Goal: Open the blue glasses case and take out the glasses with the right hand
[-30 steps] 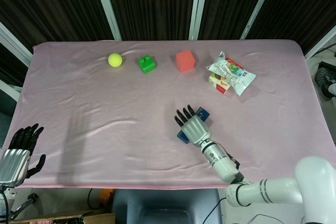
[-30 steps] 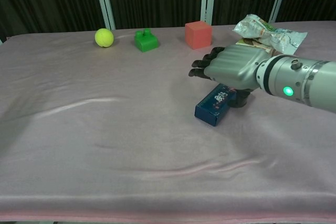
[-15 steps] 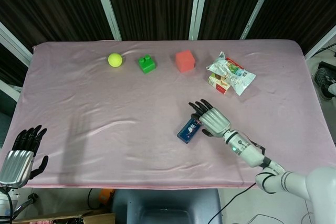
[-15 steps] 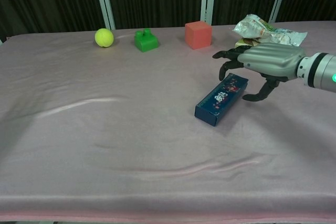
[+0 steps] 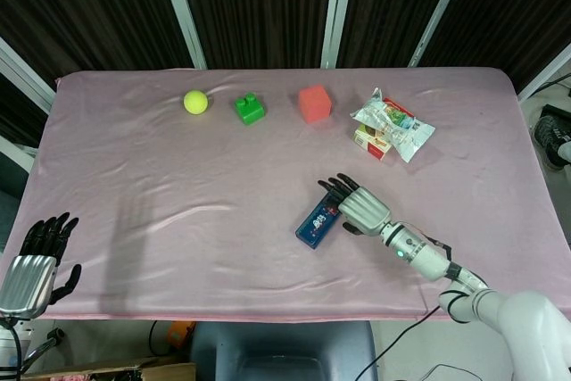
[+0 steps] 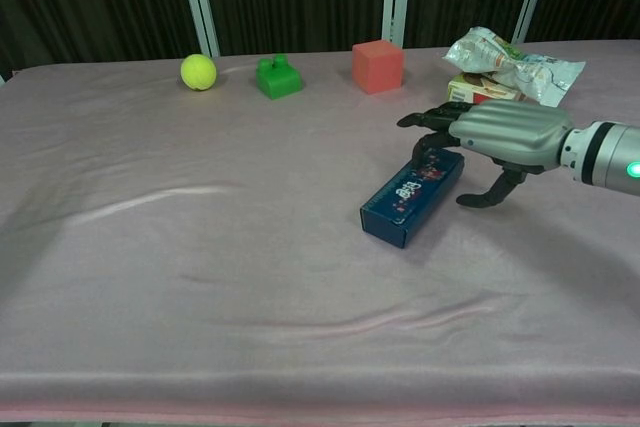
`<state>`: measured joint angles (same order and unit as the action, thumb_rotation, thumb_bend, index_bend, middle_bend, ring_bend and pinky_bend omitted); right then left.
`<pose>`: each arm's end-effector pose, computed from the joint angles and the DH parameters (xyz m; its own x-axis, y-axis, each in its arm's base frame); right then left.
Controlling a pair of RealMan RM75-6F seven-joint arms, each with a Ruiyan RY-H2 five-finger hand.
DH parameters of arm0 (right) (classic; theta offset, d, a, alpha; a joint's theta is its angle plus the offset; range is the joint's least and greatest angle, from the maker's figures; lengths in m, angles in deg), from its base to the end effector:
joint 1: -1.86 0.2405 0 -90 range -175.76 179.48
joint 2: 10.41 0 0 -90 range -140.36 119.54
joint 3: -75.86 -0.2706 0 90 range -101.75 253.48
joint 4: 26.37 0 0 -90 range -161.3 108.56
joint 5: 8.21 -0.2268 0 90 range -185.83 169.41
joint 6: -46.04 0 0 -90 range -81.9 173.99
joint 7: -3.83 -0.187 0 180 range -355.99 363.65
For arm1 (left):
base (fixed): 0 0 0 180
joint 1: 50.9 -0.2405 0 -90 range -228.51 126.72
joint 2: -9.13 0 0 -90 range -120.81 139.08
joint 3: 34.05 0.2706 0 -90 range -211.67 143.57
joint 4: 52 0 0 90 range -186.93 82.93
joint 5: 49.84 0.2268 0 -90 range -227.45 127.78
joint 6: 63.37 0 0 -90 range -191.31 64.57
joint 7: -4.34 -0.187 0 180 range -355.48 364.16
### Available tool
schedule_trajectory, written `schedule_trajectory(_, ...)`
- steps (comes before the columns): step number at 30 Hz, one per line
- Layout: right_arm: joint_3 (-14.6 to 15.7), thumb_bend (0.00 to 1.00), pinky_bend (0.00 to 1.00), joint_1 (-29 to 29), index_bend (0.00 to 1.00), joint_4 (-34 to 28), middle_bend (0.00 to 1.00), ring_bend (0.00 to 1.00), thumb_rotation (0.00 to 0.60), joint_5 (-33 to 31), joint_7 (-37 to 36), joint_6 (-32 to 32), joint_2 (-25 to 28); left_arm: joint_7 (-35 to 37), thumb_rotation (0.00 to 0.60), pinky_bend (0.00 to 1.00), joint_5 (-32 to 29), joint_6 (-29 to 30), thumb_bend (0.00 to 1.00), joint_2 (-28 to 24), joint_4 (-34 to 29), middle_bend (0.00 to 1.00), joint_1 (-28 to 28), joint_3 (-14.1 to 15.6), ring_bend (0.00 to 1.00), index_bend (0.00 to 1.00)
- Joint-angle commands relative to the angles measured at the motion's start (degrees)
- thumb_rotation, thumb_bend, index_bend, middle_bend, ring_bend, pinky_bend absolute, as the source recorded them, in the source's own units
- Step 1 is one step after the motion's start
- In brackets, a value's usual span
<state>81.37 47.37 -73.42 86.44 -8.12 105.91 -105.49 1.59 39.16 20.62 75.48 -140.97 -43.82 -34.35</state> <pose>-0.2209 -0.4205 -0.0589 0.6848 -0.1224 0.7184 -0.6014 -0.6516 0.4622 -0.3275 0.2293 0.1274 0.4658 0.0431 0.8838 0.8825 -0.0968 -0.4603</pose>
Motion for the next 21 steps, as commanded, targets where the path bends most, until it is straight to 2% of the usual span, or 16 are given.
schedule_trajectory(1,-0.38,0.43,0.00,0.01,0.47,0.28,0.09,0.01,0.600,0.05,-0.57,0.16,-0.16,0.02,0.600,0.04,0.03,-0.03,0.41,0.00,0.05,0.00,0.01,0.01,0.00,0.00)
schedule_trajectory(15,-2.31,0.43,0.00,1.18,0.58,-0.88,0.11,0.03,0.600,-0.43,-0.76,-1.50,0.28,0.02,0.600,0.04,0.14,-0.26,0.41,0.00,0.24,0.00,0.14,0.02,0.00,0.00)
schedule_trajectory(21,-2.77,0.48,0.00,1.53,0.60,-2.99,0.11,0.03,0.600,-0.51,0.74,-2.10,1.22,0.39,0.600,0.04,0.43,0.03,0.41,-0.09,0.41,0.00,0.06,0.08,0.00,0.00)
